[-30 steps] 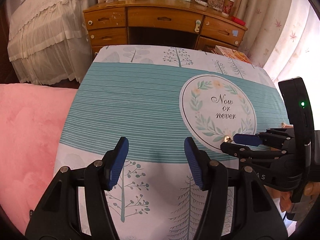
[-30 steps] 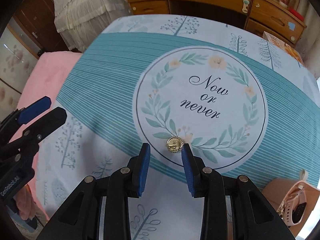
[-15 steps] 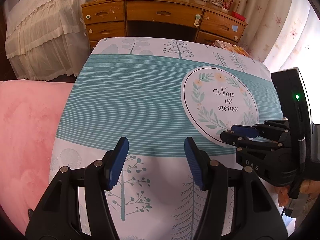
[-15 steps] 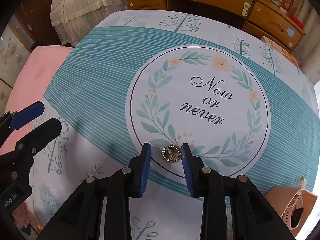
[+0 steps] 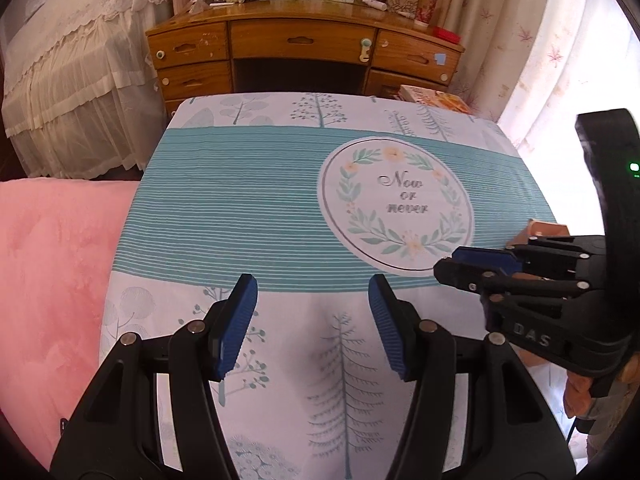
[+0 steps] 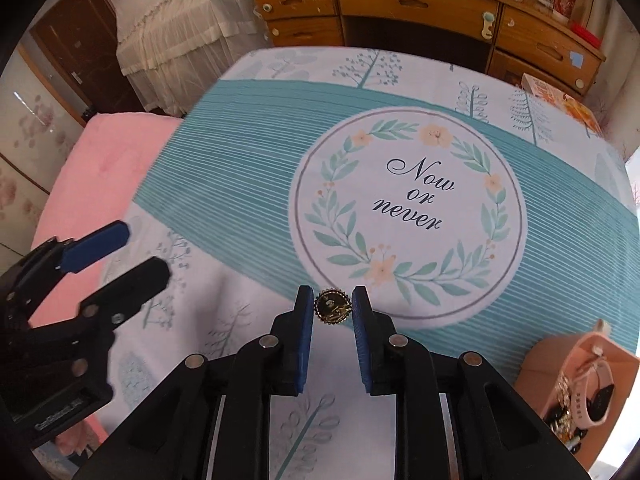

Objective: Organize jewelry
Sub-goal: 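Carry the gold pendant into the pink box and open the right gripper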

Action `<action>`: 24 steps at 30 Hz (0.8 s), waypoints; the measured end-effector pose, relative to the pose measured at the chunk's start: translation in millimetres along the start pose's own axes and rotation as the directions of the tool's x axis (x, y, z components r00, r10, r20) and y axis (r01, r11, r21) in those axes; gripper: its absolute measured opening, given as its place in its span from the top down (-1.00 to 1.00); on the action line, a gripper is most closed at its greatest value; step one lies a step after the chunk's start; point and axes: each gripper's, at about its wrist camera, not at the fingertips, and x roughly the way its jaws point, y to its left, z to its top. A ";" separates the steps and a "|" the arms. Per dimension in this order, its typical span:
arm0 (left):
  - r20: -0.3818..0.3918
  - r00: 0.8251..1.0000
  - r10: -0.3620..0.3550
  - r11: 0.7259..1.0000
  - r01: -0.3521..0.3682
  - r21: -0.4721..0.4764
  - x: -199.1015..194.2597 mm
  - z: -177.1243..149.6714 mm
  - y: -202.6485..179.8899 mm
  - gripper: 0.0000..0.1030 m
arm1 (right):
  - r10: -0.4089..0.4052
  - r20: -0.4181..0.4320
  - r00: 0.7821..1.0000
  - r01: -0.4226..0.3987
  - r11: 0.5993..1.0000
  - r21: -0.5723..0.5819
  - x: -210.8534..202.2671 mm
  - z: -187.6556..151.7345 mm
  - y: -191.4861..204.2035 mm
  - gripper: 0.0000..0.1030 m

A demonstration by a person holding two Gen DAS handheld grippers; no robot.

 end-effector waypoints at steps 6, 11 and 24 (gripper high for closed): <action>0.022 0.998 -0.055 0.996 0.053 0.064 -31.5 -5.2 -40.3 -0.07 | 0.011 0.089 0.996 -0.013 1.000 0.014 -71.6 -36.0 -11.6 0.62; 0.055 0.993 -0.105 0.987 0.097 0.130 -56.1 -2.1 -86.6 -0.35 | -0.021 0.167 0.986 0.012 0.999 0.053 -134.3 -65.6 -39.6 0.62; 0.004 0.989 -0.150 0.968 0.146 0.204 -42.6 19.1 -212.7 -0.58 | -0.090 0.254 0.963 0.047 0.985 0.168 -220.8 -119.0 -132.4 0.62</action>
